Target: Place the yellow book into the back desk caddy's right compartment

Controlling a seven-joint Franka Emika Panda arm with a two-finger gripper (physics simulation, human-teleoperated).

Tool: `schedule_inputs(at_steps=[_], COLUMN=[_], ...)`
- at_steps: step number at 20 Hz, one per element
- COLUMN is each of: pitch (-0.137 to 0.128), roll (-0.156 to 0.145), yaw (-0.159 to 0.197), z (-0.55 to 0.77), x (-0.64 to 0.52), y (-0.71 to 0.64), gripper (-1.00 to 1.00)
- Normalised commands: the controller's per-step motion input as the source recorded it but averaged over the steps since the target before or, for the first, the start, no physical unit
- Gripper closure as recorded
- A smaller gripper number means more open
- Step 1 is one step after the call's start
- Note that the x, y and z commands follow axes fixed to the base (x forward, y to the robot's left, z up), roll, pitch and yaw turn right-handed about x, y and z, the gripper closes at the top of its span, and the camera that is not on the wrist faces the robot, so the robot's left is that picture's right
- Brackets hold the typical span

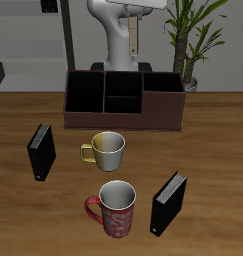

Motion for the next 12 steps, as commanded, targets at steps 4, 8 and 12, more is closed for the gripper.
schedule_inputs(at_steps=[4,8,12], pitch=[0.007,0.01,-0.025], roll=[0.043,-0.007,0.0], yaw=[0.022,-0.008,0.003], z=[-0.01,0.0,0.09], x=[0.0,0.05,0.09], y=[0.52,0.19,0.2], gripper=[1.0,1.0,1.0])
